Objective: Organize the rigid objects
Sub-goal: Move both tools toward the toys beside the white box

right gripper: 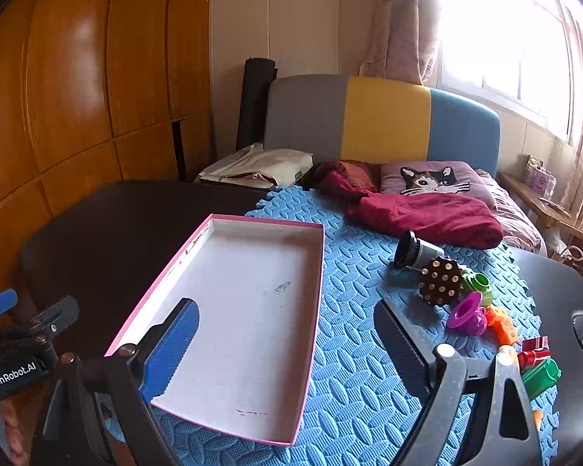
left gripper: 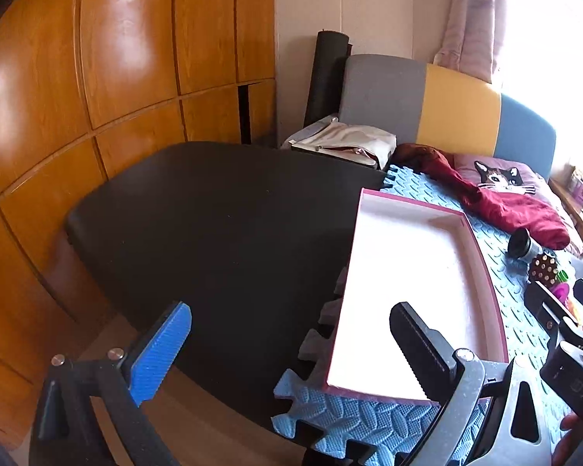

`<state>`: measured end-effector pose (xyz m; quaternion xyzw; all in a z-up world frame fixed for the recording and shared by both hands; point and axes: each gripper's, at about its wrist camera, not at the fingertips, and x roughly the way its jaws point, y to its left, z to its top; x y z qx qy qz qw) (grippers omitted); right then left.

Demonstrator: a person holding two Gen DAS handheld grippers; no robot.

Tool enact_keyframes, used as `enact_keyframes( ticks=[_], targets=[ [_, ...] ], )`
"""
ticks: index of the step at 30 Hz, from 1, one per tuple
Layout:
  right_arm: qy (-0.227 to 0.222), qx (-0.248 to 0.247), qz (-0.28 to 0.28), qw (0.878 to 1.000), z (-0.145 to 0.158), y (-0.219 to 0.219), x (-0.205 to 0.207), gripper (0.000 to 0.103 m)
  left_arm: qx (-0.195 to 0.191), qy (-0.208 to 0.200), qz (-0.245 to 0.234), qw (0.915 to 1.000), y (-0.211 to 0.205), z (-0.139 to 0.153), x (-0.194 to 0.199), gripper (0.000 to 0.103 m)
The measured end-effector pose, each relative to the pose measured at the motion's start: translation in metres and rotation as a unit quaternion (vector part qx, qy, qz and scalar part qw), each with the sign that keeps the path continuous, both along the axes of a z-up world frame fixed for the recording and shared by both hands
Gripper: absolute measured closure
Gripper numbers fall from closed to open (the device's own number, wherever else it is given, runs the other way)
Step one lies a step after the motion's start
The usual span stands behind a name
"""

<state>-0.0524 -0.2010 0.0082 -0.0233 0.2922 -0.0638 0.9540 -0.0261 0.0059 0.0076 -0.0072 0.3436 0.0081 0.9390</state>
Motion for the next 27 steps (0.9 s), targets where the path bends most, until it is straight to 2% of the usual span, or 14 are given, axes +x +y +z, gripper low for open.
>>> enact_keyframes(
  ticks=[10, 16, 27],
  targets=[
    [0.004, 0.000, -0.018, 1.000, 0.001, -0.015, -0.004, 0.010, -0.005, -0.004, -0.036, 0.9993, -0.016, 0.003, 0.001, 0.000],
    [0.017, 0.004, -0.020, 1.000, -0.006, -0.020, 0.002, 0.010, -0.002, 0.001, -0.044, 0.9990, -0.024, -0.002, 0.006, 0.000],
    [0.010, -0.002, -0.007, 1.000, -0.004, -0.019, 0.001, 0.010, -0.003, 0.008, -0.054, 0.9985, -0.030, -0.006, 0.009, 0.000]
  ],
)
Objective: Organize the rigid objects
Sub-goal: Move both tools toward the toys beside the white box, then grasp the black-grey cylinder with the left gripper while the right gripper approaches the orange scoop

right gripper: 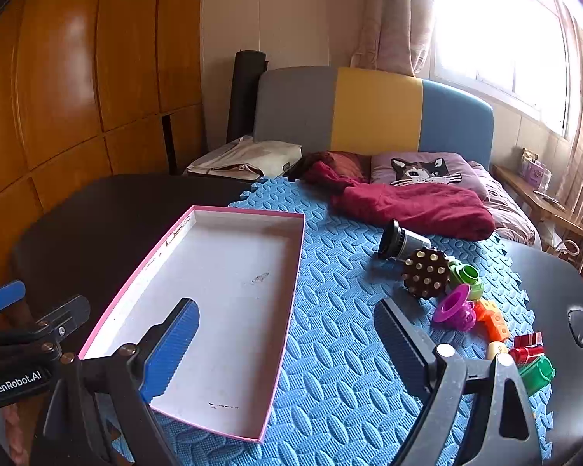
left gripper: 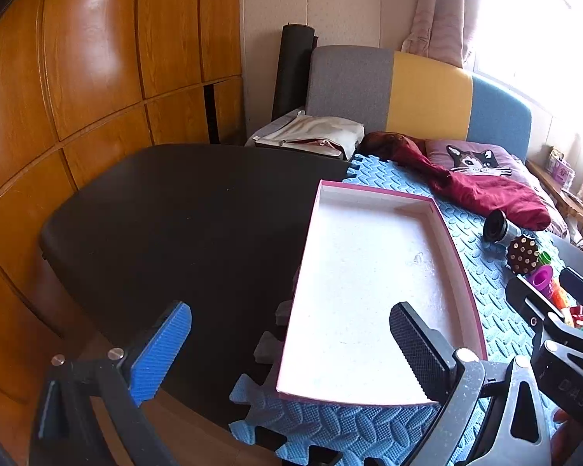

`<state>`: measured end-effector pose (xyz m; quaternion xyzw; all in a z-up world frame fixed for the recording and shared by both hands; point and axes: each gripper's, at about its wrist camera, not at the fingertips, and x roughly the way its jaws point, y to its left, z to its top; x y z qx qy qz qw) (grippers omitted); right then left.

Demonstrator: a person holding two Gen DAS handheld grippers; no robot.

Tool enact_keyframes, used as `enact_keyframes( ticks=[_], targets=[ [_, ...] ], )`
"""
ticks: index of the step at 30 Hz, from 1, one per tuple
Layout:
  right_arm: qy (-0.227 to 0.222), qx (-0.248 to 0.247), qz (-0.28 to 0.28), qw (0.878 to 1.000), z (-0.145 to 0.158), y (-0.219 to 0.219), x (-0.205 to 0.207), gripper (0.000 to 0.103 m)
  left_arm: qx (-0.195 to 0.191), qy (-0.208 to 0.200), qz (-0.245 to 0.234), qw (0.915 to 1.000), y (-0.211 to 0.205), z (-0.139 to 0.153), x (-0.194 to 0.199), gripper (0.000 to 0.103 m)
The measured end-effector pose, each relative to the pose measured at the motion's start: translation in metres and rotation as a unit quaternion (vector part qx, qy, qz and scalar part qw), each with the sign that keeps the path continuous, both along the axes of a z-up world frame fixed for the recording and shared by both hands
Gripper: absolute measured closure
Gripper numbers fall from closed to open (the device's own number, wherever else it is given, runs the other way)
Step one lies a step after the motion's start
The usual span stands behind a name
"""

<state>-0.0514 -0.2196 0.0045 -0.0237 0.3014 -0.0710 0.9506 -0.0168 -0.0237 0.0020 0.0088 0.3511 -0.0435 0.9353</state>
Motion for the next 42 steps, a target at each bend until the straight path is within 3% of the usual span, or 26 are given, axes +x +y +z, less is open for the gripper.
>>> enact_keyframes(
  ticks=[8, 16, 20, 23, 24, 29, 38, 42],
  targets=[
    [0.002, 0.002, -0.008, 1.000, 0.002, -0.013, -0.005, 0.010, -0.001, -0.001, -0.004, 1.0000, -0.006, 0.002, -0.002, 0.000],
    [0.019, 0.016, -0.015, 1.000, -0.002, -0.040, -0.012, 0.010, -0.008, 0.013, -0.042, 0.9990, -0.024, -0.001, -0.003, 0.000],
    [0.040, 0.046, -0.031, 0.998, -0.008, -0.072, -0.019, 0.010, -0.039, 0.016, -0.072, 0.9965, -0.030, 0.005, 0.004, 0.000],
    [0.046, 0.085, -0.044, 0.994, -0.006, -0.105, -0.026, 0.010, -0.102, 0.056, -0.128, 0.9849, -0.042, 0.005, 0.016, 0.000],
    [0.045, 0.085, -0.054, 0.994, -0.004, -0.113, -0.029, 0.010, -0.103, 0.062, -0.133, 0.9838, -0.047, 0.006, 0.019, 0.000],
    [0.037, 0.086, -0.103, 0.990, 0.009, -0.159, -0.043, 0.010, -0.053, 0.048, -0.157, 0.9850, -0.096, 0.019, 0.035, 0.000],
    [0.028, 0.083, -0.152, 0.984, 0.013, -0.205, -0.068, 0.010, -0.063, 0.107, -0.206, 0.9706, -0.203, 0.023, 0.101, 0.000],
    [0.036, 0.080, -0.160, 0.983, 0.007, -0.216, -0.071, 0.010, -0.045, 0.133, -0.234, 0.9620, -0.260, 0.014, 0.132, 0.000]
  ],
)
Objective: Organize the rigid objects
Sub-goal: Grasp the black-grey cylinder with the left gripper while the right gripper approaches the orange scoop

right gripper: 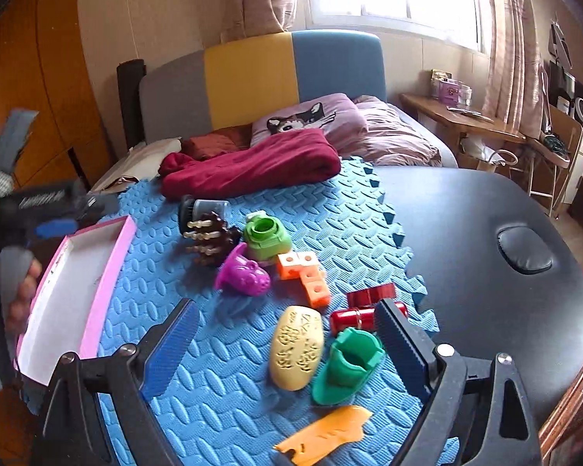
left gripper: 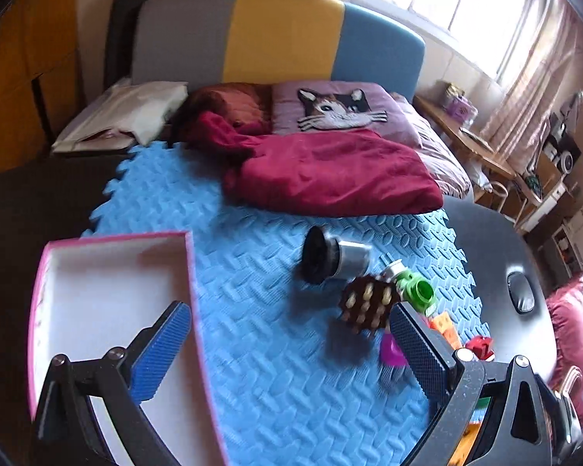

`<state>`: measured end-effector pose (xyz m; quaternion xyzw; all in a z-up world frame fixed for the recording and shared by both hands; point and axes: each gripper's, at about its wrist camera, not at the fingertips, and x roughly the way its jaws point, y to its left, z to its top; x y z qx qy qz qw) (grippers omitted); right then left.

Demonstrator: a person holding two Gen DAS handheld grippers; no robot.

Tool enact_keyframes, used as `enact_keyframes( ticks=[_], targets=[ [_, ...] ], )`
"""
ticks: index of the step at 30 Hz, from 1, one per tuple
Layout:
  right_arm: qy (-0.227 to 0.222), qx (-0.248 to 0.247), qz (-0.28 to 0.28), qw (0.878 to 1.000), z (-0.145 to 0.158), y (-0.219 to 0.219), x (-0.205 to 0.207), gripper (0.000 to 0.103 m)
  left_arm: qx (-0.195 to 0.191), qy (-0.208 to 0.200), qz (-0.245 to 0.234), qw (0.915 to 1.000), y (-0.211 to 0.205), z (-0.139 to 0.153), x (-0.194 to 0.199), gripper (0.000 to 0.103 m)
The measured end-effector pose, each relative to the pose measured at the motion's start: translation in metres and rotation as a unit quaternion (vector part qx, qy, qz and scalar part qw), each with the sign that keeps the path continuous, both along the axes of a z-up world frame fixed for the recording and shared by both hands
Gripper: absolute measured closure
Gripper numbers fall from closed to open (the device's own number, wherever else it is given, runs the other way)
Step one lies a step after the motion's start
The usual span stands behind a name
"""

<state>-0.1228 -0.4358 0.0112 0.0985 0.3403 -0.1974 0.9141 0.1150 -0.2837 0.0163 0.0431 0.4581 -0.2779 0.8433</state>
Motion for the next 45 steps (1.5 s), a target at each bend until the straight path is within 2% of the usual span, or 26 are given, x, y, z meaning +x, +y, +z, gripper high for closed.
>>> enact_keyframes(
  ticks=[3, 8, 12, 15, 16, 18, 19, 20, 22, 24, 29, 37, 41, 45],
  targets=[
    [0.005, 0.001, -0.006, 1.000, -0.004, -0.009, -0.003, 0.010, 0.010, 0.024, -0.029, 0.9992, -0.035, -0.011, 0.020, 0.000],
    [0.005, 0.013, -0.022, 1.000, -0.009, -0.026, -0.008, 0.010, 0.004, 0.091, -0.025, 0.9955, -0.071, -0.030, 0.054, 0.000],
    [0.006, 0.026, -0.033, 0.999, -0.013, -0.038, -0.010, 0.010, 0.040, 0.103, -0.028, 0.9935, -0.091, -0.046, 0.065, 0.000],
    [0.006, 0.029, -0.039, 0.999, -0.015, -0.044, -0.013, 0.010, 0.067, 0.097, -0.045, 0.9921, -0.106, -0.055, 0.065, 0.000],
    [0.007, 0.032, -0.041, 0.999, -0.016, -0.046, -0.013, 0.010, 0.075, 0.094, -0.048, 0.9916, -0.110, -0.058, 0.066, 0.003],
    [0.006, 0.038, -0.044, 0.998, -0.018, -0.050, -0.014, 0.010, 0.089, 0.097, -0.058, 0.9896, -0.117, -0.067, 0.067, 0.017],
    [0.006, 0.039, -0.045, 0.998, -0.019, -0.050, -0.015, 0.010, 0.092, 0.109, -0.060, 0.9880, -0.118, -0.073, 0.069, 0.030],
    [0.007, 0.038, -0.046, 0.998, -0.020, -0.051, -0.015, 0.010, 0.090, 0.116, -0.058, 0.9874, -0.118, -0.076, 0.072, 0.030],
    [0.008, 0.038, -0.048, 0.998, -0.021, -0.051, -0.015, 0.010, 0.065, 0.111, -0.052, 0.9903, -0.113, -0.076, 0.074, 0.031],
    [0.010, 0.038, -0.049, 0.998, -0.023, -0.052, -0.015, 0.010, 0.034, 0.105, -0.053, 0.9925, -0.106, -0.072, 0.073, 0.038],
    [0.010, 0.050, -0.048, 0.998, -0.024, -0.054, -0.017, 0.014, 0.030, 0.068, -0.034, 0.9966, -0.089, -0.061, 0.069, 0.038],
    [-0.005, 0.102, -0.057, 0.993, -0.015, -0.067, -0.039, 0.018, -0.021, 0.014, -0.022, 0.9994, -0.045, -0.023, 0.048, 0.038],
    [0.009, 0.140, -0.010, 0.990, -0.020, -0.056, -0.044, 0.020, -0.037, -0.005, -0.028, 0.9989, -0.013, -0.007, 0.026, 0.038],
    [0.053, 0.115, 0.046, 0.991, -0.028, -0.026, -0.044, 0.020, -0.058, 0.009, -0.028, 0.9979, 0.023, -0.004, 0.007, 0.038]
  ],
)
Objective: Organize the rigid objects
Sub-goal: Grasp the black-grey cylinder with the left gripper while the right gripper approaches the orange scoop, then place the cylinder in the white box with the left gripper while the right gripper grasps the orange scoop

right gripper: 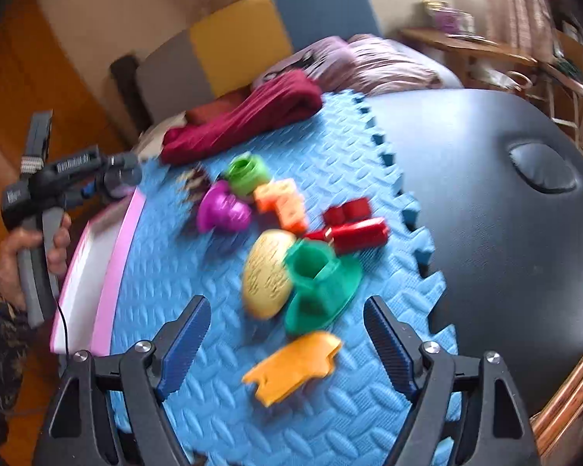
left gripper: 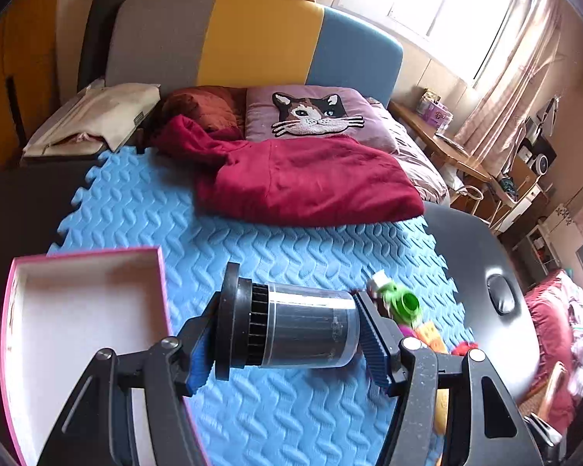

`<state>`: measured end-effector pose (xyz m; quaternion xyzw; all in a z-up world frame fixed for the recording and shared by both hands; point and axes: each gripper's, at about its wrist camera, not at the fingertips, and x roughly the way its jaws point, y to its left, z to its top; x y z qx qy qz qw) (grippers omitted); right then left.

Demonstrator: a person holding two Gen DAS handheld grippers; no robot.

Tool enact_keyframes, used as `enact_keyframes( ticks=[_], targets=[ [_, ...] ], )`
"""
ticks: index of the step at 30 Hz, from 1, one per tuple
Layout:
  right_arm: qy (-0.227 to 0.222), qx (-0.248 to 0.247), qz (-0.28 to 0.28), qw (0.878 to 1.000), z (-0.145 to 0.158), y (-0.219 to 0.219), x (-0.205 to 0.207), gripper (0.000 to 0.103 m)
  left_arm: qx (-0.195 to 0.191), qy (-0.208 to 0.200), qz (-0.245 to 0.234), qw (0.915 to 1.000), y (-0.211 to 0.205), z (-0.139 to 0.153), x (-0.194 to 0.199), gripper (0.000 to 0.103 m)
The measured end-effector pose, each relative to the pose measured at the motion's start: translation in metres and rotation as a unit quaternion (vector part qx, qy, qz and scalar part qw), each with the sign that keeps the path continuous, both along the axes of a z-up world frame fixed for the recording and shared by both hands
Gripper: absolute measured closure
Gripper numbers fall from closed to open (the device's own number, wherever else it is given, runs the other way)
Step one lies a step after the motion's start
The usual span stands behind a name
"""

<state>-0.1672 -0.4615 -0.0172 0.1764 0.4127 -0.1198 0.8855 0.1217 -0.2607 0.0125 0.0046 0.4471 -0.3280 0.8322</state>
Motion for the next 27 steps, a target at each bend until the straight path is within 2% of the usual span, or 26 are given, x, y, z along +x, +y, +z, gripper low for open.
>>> enact_keyframes(
  ticks=[6, 10, 12, 13, 14, 15, 16, 23, 27],
  targets=[
    [0.061, -0.071, 0.027, 0.995, -0.022, 0.022, 0.003, 0.020, -0.009, 0.012, 0.005, 0.9999, 0.047, -0.007, -0.034, 0.038],
    [0.085, -0.079, 0.029, 0.993, -0.037, 0.018, 0.007, 0.020, -0.004, 0.004, 0.014, 0.9999, 0.081, -0.011, -0.055, 0.038],
    [0.083, -0.063, 0.032, 0.994, -0.044, 0.016, 0.008, 0.021, -0.007, 0.010, 0.024, 0.9996, 0.101, -0.015, -0.061, 0.038],
    [0.087, -0.059, 0.034, 0.994, -0.045, 0.016, 0.010, 0.026, -0.006, 0.010, 0.031, 0.9994, 0.109, -0.016, -0.062, 0.038],
    [0.088, -0.093, 0.030, 0.991, -0.045, 0.022, 0.010, 0.039, -0.003, 0.008, 0.038, 0.9993, 0.118, -0.019, -0.065, 0.038],
    [0.090, -0.121, 0.024, 0.988, -0.045, 0.026, 0.010, 0.062, 0.001, 0.005, 0.045, 0.9990, 0.128, -0.020, -0.067, 0.038],
    [0.087, -0.119, 0.020, 0.989, -0.044, 0.025, 0.011, 0.067, 0.005, 0.002, 0.054, 0.9985, 0.135, -0.022, -0.068, 0.038],
    [0.081, -0.107, 0.021, 0.991, -0.044, 0.025, 0.008, 0.069, 0.012, 0.008, 0.120, 0.9927, 0.188, -0.037, -0.064, 0.038],
    [0.082, -0.090, 0.020, 0.992, -0.042, 0.023, 0.012, 0.066, 0.003, 0.012, 0.133, 0.9910, 0.200, -0.038, -0.063, 0.038]
  ],
)
